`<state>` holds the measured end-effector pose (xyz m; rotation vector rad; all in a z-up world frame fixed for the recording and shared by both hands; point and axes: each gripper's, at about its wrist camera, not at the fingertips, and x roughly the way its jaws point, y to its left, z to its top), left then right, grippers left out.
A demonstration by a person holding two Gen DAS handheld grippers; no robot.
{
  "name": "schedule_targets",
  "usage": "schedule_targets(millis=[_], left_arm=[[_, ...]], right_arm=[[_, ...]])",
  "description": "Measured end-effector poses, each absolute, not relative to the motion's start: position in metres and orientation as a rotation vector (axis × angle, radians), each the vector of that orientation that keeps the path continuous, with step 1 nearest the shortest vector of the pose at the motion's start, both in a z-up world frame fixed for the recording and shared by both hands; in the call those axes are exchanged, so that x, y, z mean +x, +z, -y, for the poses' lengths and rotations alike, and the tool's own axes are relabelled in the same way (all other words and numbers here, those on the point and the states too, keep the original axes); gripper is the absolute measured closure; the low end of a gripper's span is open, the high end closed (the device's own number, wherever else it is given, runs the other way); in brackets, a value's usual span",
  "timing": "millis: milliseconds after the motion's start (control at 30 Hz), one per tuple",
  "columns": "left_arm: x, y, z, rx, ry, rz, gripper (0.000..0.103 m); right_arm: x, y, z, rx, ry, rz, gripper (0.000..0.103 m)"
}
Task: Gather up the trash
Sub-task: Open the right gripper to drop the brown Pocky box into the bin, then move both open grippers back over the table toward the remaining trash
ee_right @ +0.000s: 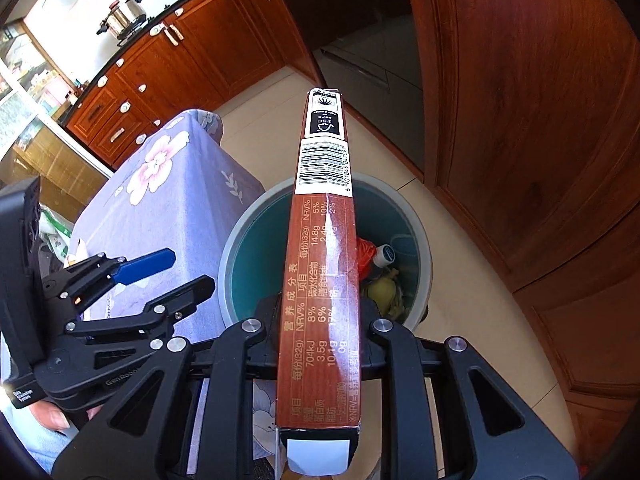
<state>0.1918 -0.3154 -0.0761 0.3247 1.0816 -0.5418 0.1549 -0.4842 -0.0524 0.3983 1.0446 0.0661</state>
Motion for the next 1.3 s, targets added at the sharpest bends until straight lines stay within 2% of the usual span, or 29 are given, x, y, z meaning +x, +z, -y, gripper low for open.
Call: schedule_targets(millis=[133,533,567,600,667,800,933,1000,1133,1200,1300], left_arm=[[0.190,-0.066,0.313,0.301,-0.547,-1.064,0.037],[0.196,-0.048,0.294,0.228,-0.519,-1.045,0.034],[0.196,-0.047,0.293,0.220,-0.518,-1.044,0.034],[0.196,-0.045,0.293,0.214,-0.517,-1.042,0.034],[0.195,-0.043,0.292,0.212,-0.519,-1.039,0.034],[0.194,-0.041,0.288,0.209,-0.522,-1.040,0.034],[0.195,-0.042,0.284,0.205,-0.519,-1.036,0.031],[0.195,-0.041,0.284,0.206,-0.516,-1.030,0.029],[0.194,-0.040,0.281,0.196,-0.515,-1.025,0.022],[0.193,-0.041,0.280,0.196,-0.515,-1.025,0.019],[0.192,-0.041,0.279,0.190,-0.515,-1.029,0.011]], right_arm=[[0.159,-0.055,0.482,0.389,0.073,-1.045,0.084],[0.179,-0.080,0.460,0.368,0.180,-1.179,0.080],[0.180,-0.080,0.460,0.372,0.184,-1.179,0.077],[0.179,-0.080,0.460,0.382,0.188,-1.176,0.061],[0.178,-0.076,0.463,0.391,0.171,-1.152,0.037],[0.175,-0.072,0.471,0.407,0.123,-1.122,0.029],[0.172,-0.073,0.479,0.430,0.065,-1.111,0.029],[0.172,-0.074,0.481,0.434,0.046,-1.110,0.025],[0.171,-0.074,0.482,0.451,0.032,-1.117,0.023],[0.171,-0.074,0.484,0.465,0.027,-1.119,0.014],[0.171,-0.073,0.485,0.478,0.005,-1.133,0.013]])
